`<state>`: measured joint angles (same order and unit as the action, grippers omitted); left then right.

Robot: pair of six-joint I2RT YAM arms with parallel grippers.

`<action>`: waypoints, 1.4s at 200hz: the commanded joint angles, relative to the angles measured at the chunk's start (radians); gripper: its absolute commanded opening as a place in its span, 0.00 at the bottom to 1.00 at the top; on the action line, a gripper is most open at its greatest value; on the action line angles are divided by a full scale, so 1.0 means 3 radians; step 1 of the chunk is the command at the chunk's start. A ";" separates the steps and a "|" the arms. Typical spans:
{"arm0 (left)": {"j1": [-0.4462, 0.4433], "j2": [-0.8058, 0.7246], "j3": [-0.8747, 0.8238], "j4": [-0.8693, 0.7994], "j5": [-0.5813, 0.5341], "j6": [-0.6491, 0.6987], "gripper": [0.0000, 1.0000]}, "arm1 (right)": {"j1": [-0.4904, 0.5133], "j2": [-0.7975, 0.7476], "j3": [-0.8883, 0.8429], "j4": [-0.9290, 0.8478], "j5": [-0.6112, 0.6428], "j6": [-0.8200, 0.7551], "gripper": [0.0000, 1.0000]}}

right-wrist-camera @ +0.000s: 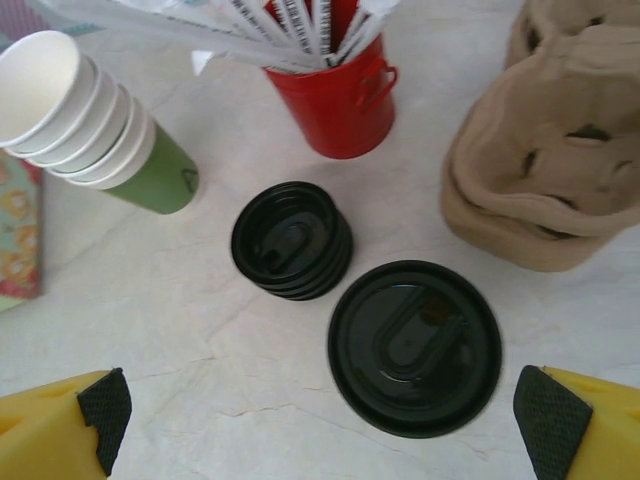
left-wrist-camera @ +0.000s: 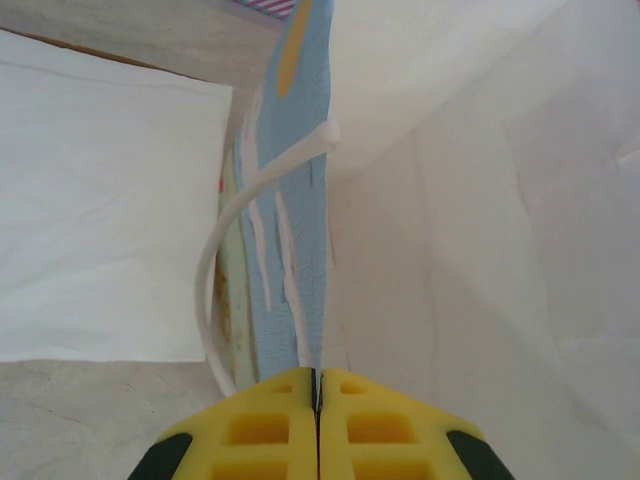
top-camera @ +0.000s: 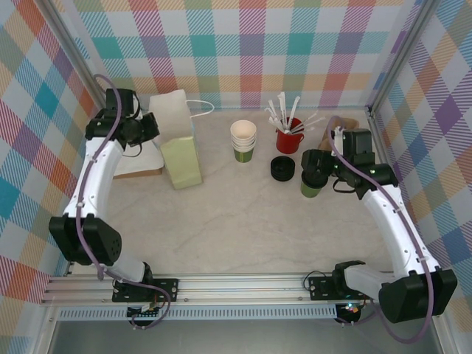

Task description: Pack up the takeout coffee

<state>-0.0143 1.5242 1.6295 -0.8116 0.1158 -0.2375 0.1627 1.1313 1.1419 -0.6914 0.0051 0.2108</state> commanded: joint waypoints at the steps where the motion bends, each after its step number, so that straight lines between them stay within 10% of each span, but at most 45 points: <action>1: 0.0000 -0.0359 -0.0112 -0.0050 0.0190 0.0017 0.00 | -0.0045 0.0090 0.0203 -0.0256 0.0329 -0.0120 1.00; 101: -0.0777 -0.1221 -0.0917 -0.0059 0.0272 -0.0398 0.00 | -0.1304 0.0717 0.0267 0.0203 -0.0934 0.0302 0.85; 195: -0.1339 -0.1191 -0.1260 0.0210 0.0090 -0.0706 0.00 | -0.1567 0.1483 0.0293 0.0832 -0.1176 0.0630 0.65; 280: -0.1425 -0.1123 -0.1063 0.0118 -0.0029 -0.0709 0.50 | -0.1574 0.1839 0.0352 0.1055 -0.1321 0.0676 0.41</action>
<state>-0.4313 1.1957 1.2625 -0.7719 0.1352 -0.4564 -0.3019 1.6638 1.2098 -0.4191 -0.3618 0.4118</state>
